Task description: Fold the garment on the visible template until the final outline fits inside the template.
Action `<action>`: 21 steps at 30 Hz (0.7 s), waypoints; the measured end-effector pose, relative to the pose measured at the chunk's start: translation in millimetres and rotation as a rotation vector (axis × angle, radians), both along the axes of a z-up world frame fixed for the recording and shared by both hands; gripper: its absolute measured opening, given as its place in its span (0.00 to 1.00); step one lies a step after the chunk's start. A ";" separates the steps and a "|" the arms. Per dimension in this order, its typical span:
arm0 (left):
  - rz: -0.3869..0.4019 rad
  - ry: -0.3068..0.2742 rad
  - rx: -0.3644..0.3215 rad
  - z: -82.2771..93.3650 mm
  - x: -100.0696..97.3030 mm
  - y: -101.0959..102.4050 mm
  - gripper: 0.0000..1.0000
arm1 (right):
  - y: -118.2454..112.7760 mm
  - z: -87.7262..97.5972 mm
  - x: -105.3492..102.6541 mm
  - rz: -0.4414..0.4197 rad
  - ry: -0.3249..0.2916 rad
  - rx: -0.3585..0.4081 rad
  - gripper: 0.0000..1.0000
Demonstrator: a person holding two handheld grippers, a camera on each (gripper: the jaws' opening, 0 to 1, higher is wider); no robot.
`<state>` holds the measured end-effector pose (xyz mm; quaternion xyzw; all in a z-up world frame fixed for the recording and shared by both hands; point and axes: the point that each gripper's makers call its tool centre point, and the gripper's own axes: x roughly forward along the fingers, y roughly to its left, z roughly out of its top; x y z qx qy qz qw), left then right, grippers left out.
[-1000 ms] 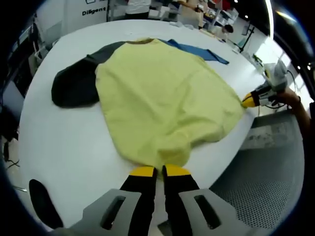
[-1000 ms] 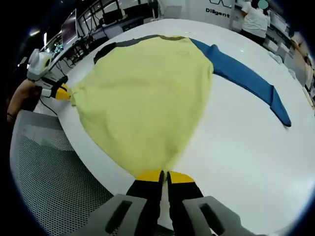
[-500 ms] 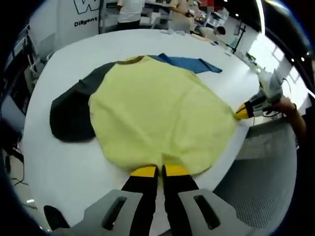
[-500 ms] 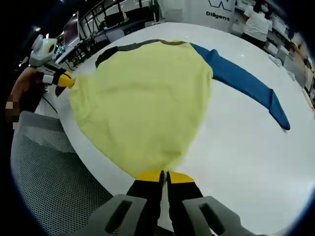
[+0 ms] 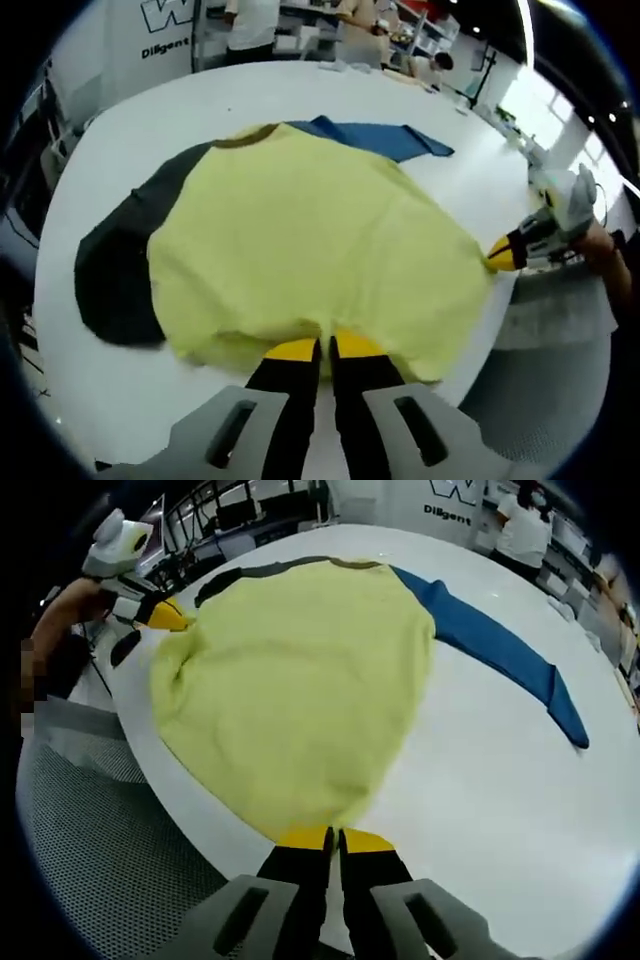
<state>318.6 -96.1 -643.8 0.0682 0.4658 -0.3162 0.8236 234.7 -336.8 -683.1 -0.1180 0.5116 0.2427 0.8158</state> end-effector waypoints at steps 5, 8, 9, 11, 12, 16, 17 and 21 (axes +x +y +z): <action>-0.049 -0.022 -0.015 -5.0 1.2 -8.6 0.05 | -0.4 -0.5 0.2 -0.001 0.000 -0.001 0.00; -0.065 -0.054 -0.091 1.9 1.6 -21.2 0.15 | -0.4 -1.1 0.0 0.000 0.002 -0.003 0.00; -0.065 -0.054 -0.091 2.6 0.9 -21.5 0.19 | -0.4 -1.1 0.1 -0.001 0.002 -0.003 0.00; -0.087 -0.066 -0.076 3.4 -0.8 -22.7 0.23 | -0.3 -1.0 0.0 0.002 0.002 -0.005 0.00; -0.097 -0.072 -0.062 3.2 -1.0 -22.0 0.25 | -0.3 -1.0 0.0 0.002 0.002 -0.006 0.00; -0.115 -0.111 -0.030 10.4 -2.4 -17.8 0.34 | -0.6 -1.2 -0.2 0.002 0.002 -0.006 0.00; -0.110 -0.118 -0.032 12.7 -2.0 -16.7 0.37 | -0.6 -1.2 -0.3 0.001 0.002 -0.006 0.00; -0.096 -0.150 -0.025 18.8 0.0 -10.3 0.52 | -0.5 -1.4 -0.3 0.002 0.002 -0.006 0.00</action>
